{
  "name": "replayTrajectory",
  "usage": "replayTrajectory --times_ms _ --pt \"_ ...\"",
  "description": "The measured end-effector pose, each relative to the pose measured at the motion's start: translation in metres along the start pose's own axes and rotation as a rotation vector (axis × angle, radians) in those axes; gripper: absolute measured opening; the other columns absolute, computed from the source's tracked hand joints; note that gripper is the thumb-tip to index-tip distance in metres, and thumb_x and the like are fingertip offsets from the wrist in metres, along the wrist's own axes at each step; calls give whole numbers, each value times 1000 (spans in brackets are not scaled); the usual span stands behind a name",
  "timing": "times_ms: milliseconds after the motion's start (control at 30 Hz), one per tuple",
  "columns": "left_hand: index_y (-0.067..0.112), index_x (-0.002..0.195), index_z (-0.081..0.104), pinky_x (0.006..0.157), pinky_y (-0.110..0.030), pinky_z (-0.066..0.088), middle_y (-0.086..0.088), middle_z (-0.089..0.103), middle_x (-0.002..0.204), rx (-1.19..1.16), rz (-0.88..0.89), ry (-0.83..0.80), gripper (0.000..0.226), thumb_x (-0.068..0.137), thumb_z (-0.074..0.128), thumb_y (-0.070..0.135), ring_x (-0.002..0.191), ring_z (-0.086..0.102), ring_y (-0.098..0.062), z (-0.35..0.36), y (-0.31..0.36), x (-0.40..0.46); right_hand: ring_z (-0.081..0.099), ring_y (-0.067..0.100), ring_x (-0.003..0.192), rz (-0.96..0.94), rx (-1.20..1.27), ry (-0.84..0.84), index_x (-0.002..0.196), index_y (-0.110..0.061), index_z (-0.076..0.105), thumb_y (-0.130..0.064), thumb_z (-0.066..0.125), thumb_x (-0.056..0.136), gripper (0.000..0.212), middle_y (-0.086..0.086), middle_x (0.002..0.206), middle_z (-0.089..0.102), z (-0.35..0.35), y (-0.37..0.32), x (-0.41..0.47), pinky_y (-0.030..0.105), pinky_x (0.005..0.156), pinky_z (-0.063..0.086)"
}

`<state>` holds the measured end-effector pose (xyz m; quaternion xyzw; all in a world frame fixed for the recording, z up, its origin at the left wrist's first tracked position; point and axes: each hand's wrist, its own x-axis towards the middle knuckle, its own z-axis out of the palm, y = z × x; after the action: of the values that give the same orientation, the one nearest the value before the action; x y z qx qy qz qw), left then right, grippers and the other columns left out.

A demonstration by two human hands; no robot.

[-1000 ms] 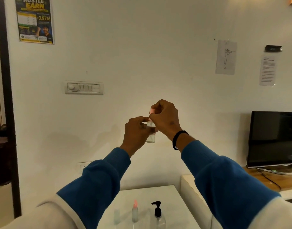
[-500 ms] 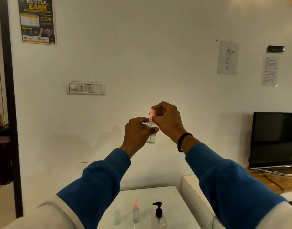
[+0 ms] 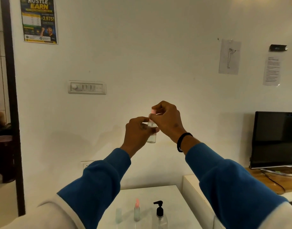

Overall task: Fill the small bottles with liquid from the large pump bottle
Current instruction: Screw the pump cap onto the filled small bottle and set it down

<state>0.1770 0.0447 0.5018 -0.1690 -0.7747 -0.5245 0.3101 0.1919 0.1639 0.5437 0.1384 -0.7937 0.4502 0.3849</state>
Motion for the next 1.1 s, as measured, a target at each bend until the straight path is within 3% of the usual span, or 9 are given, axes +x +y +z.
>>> replayTrajectory --times_ms 133,267,367,500,600,700,900,1100 --pt "10 117 72 84 -45 61 -8 77 97 -39 -4 5 43 79 86 25 86 73 -22 -1 2 1 65 15 90 -17 -8 -1 100 -16 67 -2 73 79 26 0 99 69 -1 -4 1 13 66 48" --pt "9 116 72 85 -48 60 -8 76 98 -41 -13 5 40 81 84 24 88 73 -24 1 1 -2 60 4 79 -24 -47 -4 98 -19 66 -8 78 79 24 -4 93 66 1 -2 0 3 57 39" --pt "9 117 71 85 -48 60 -8 76 99 -34 -8 -4 42 80 85 26 89 72 -24 1 -2 -4 60 2 78 -11 -40 -6 99 -18 67 -14 81 79 25 -3 93 67 1 1 -1 6 59 39" --pt "9 119 71 86 -44 60 -8 76 101 -26 -6 -11 46 80 85 28 90 72 -24 0 0 -3 64 12 85 -2 -8 -4 101 -19 67 -19 80 79 26 -2 95 68 -1 1 -1 20 71 55" --pt "8 114 72 85 -42 60 -8 75 99 -10 18 5 39 82 83 26 89 72 -25 1 2 -2 61 6 80 -14 -14 11 102 -19 65 -20 84 76 31 -5 92 64 -1 -3 -3 10 63 46" --pt "9 111 73 83 -47 61 -7 76 96 -36 28 13 33 82 82 22 87 72 -25 4 5 -3 60 8 79 -3 -17 36 101 -19 64 -14 83 78 30 -5 92 62 0 -5 -2 7 58 39" --pt "9 112 73 81 -40 61 -9 76 97 -25 38 11 33 83 82 21 83 71 -22 4 2 -3 61 12 84 -4 -20 43 99 -17 65 -10 81 78 28 -2 96 64 3 -4 -3 10 61 41" --pt "8 117 72 86 -44 60 -10 76 100 -14 7 6 39 83 82 23 89 72 -26 3 -1 -3 66 18 92 5 -14 -1 104 -15 67 1 73 81 29 2 102 68 5 0 -2 9 65 45"
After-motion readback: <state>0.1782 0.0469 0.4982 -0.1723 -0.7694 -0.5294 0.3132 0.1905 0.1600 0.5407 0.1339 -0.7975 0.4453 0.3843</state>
